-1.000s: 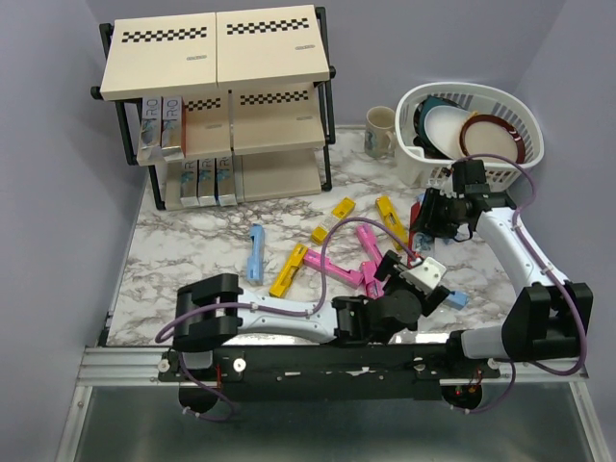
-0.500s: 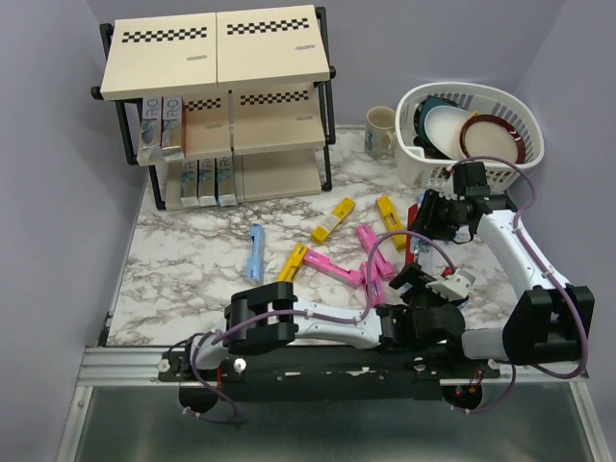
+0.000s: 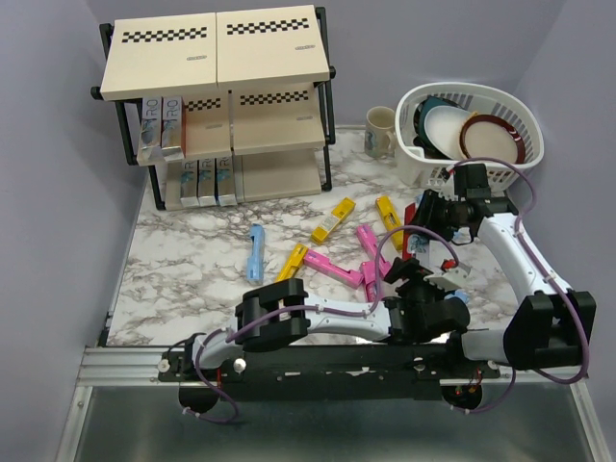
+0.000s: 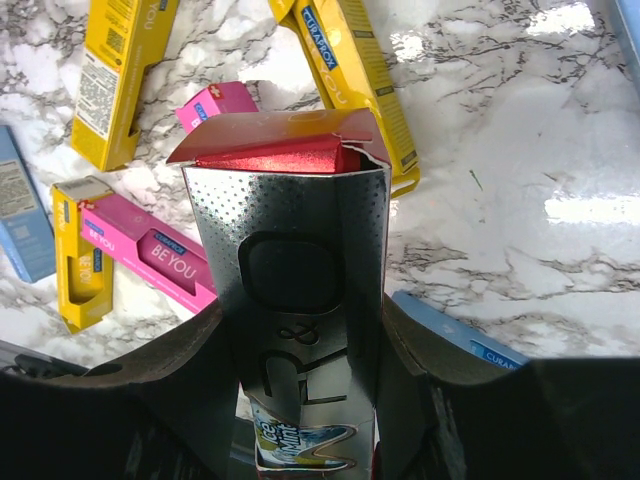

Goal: Place and organize the toothpastes onto the shelf
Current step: Pick up the toothpaste from the center of the board.

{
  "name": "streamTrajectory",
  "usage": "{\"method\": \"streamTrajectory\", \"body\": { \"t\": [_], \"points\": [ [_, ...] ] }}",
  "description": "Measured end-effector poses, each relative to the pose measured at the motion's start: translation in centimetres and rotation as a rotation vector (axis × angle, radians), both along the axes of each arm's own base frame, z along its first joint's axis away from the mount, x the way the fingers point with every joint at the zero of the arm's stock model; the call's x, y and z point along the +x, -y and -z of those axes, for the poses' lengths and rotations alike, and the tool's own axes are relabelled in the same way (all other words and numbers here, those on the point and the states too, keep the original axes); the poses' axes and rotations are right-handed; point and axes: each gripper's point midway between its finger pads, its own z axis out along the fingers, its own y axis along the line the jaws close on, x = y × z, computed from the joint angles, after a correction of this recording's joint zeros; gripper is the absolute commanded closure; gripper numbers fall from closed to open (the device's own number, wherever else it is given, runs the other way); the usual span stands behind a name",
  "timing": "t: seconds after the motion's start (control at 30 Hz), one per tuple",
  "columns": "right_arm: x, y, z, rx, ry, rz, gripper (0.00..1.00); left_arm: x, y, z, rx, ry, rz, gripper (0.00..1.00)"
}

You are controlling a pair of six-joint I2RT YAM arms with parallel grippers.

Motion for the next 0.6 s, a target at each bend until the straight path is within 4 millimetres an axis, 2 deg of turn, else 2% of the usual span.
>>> {"method": "streamTrajectory", "body": {
  "t": [0.2,0.3,0.43,0.5,0.53,0.6],
  "points": [
    [-0.2,-0.5,-0.3,0.033,0.009,-0.009,0.46,0.2,-0.4,0.4,0.002,-0.011,-0.014,0.16],
    [-0.3,-0.9,-0.3,0.052,0.008,-0.012,0.44,0.2,-0.6,0.5,0.007,-0.012,-0.018,0.23],
    [-0.3,-1.2,-0.6,0.075,0.014,-0.016,0.43,0.2,-0.6,0.5,0.005,-0.014,-0.019,0.37],
    [-0.2,-1.4,-0.8,0.084,0.019,-0.017,0.43,0.2,-0.6,0.5,0.005,-0.014,-0.02,0.38],
    [-0.2,-1.4,-0.8,0.085,0.021,-0.016,0.42,0.2,-0.6,0.5,0.007,-0.013,-0.021,0.43],
    [-0.2,-1.4,-0.8,0.088,0.023,-0.014,0.4,0.2,-0.7,0.6,0.009,-0.013,-0.022,0.47]
  ]
}}
